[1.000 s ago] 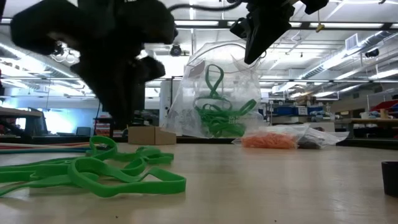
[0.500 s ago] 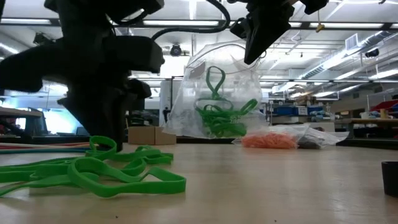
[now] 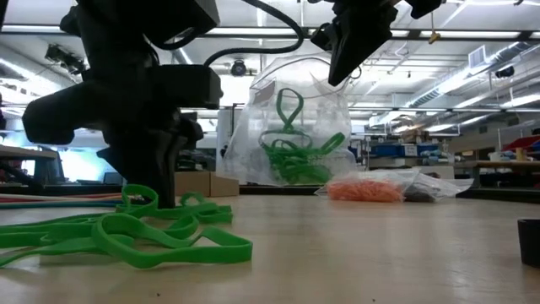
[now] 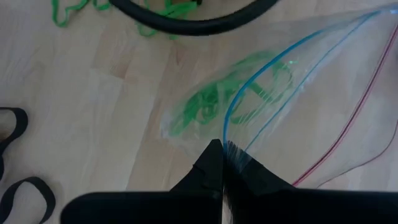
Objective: Sort rubber bands
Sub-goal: Put the green rubber band into the transparent zip bag
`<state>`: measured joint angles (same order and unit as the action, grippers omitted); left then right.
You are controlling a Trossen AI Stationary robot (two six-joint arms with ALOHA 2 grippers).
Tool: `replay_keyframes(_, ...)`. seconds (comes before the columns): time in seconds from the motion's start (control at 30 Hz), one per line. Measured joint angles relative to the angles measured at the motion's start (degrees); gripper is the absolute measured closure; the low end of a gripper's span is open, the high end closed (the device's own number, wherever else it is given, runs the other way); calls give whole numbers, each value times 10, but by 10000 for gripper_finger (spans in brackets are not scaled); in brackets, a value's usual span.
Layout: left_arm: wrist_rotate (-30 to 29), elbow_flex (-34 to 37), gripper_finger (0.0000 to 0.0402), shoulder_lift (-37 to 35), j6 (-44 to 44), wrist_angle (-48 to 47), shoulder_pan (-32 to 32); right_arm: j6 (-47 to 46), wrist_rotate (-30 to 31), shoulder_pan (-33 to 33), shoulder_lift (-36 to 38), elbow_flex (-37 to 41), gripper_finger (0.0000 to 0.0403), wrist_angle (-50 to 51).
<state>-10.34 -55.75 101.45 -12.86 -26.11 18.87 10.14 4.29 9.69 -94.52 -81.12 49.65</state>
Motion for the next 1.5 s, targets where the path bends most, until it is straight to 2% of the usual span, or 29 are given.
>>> replay_keyframes(0.13, -18, -40, 398, 3, 29, -92, -1, 0, 0, 0, 0, 0, 403, 1)
replay_keyframes(0.33, -78, -162, 400, -6, 67, -248, 11, 0, 0, 0, 0, 0, 403, 1)
replay_keyframes(0.53, -190, -312, 400, -7, 96, -378, 26, 0, 0, 0, 0, 0, 403, 1)
replay_keyframes(0.73, -307, -422, 401, -8, 147, -409, 26, 0, 0, 2, 0, 0, 403, 1)
replay_keyframes(0.93, -376, -457, 401, -8, 204, -400, -3, 0, 0, 7, 0, 0, 403, 1)
replay_keyframes(1.1, -375, -457, 401, -8, 268, -341, -43, -1, 0, 7, 0, 0, 403, -1)
replay_keyframes(1.2, -333, -457, 401, -8, 305, -295, -66, -1, 0, 7, 0, 0, 403, -1)
replay_keyframes(1.3, -277, -457, 401, -8, 308, -279, -87, -1, 0, 7, 0, 0, 403, -1)
replay_keyframes(1.5, -210, -421, 401, 1, 309, -260, -103, 0, 0, 7, 0, 0, 403, -1)
